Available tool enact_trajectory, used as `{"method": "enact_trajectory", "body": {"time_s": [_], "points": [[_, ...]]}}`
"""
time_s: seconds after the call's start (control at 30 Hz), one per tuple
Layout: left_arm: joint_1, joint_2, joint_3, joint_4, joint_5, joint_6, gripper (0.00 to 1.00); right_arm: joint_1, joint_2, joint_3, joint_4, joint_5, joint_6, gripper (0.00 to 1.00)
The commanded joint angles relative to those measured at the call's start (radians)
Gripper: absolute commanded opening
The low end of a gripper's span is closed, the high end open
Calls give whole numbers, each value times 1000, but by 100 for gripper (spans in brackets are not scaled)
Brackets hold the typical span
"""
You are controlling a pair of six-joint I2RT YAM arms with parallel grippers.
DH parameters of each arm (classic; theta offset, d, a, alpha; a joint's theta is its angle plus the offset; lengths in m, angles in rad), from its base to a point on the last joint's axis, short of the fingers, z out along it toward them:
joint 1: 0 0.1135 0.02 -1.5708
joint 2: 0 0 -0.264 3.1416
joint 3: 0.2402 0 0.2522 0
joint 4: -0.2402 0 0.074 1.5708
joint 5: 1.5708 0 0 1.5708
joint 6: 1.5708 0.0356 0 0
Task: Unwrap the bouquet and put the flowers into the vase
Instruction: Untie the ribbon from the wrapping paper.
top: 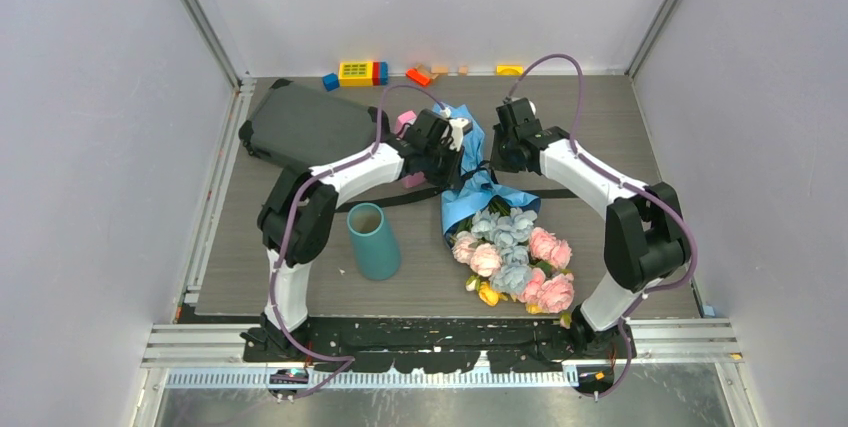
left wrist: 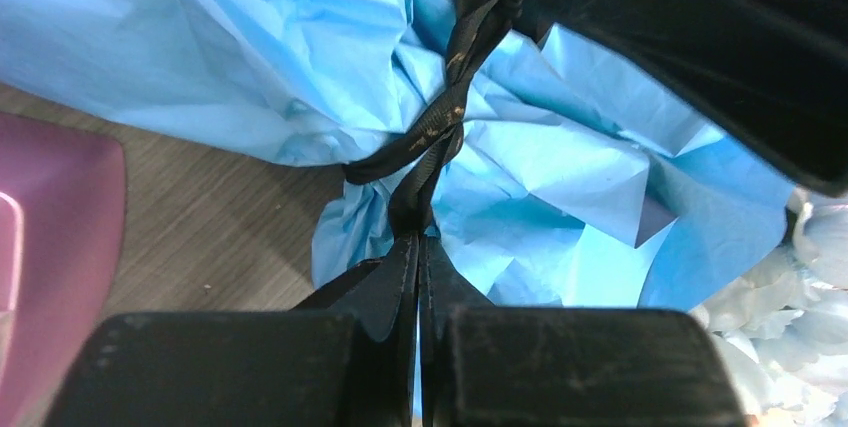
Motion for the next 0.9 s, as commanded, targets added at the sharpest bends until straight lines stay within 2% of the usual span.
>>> {"method": "enact_trajectory", "body": {"time_s": [0.0, 0.23, 0.5, 0.73, 0.87], "points": [[-11, -66, -36, 30, -23, 11, 0, 7, -92, 8, -26, 19, 50, 25], [-11, -107, -50, 77, -102, 15, 14, 50, -158, -7, -53, 25, 111, 30], [-11, -125, -53, 117, -65, 1, 18, 69, -139, -42, 10, 3, 226, 31], [-11, -105, -46, 121, -62, 3, 44, 69, -95, -53, 75, 11, 321, 31], [-11, -89, -39, 125, -58, -1, 48, 69, -81, -68, 103, 26, 365, 31]]}}
